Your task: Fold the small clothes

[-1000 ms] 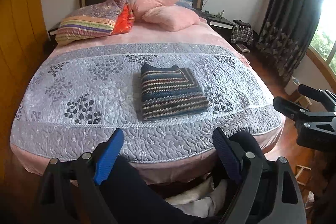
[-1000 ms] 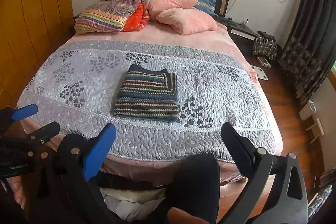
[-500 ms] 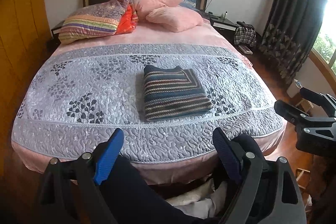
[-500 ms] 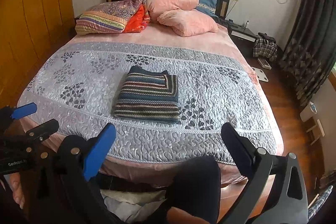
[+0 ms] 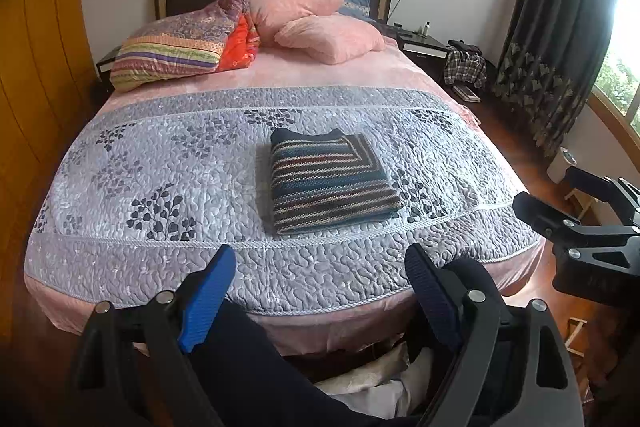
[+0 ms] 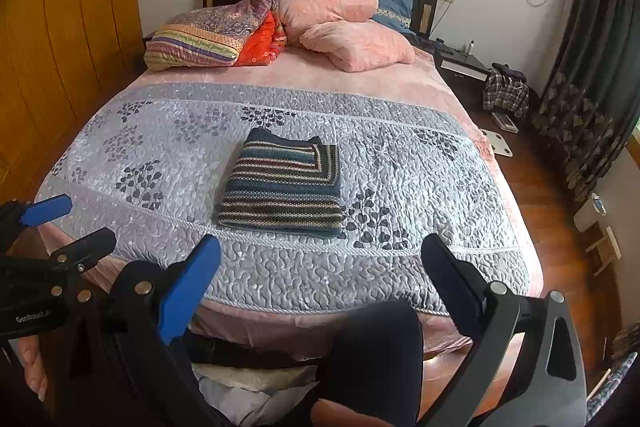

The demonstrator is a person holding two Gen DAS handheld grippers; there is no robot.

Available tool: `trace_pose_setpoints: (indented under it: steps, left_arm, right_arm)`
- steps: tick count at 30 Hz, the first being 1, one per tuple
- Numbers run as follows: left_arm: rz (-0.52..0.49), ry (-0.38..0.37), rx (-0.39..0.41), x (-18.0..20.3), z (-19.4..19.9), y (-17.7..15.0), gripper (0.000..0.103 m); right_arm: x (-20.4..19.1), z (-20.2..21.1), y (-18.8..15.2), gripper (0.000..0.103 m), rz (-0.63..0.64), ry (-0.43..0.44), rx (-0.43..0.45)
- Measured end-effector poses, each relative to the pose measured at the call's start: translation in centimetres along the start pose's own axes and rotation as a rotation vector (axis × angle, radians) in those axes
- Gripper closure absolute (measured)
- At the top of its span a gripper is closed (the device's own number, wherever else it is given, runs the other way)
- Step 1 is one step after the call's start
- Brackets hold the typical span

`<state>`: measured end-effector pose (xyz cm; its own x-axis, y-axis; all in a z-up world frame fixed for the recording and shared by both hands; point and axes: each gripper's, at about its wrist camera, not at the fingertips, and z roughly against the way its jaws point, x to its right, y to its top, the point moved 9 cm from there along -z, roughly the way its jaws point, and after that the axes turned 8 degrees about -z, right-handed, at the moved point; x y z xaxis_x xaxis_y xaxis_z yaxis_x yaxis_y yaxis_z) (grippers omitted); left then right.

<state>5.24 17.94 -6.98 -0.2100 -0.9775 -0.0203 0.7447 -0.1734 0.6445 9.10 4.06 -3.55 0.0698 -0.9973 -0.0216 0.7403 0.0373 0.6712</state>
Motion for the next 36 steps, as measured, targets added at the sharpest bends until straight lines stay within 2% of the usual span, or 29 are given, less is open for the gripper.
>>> trace_pose_setpoints:
  steps: [36]
  left_arm:
    - [0.019,-0.006,-0.007,0.51,-0.02,0.0,0.016]
  right_arm:
    - [-0.71,-0.77,0.12,0.003,-0.02,-0.001,0.001]
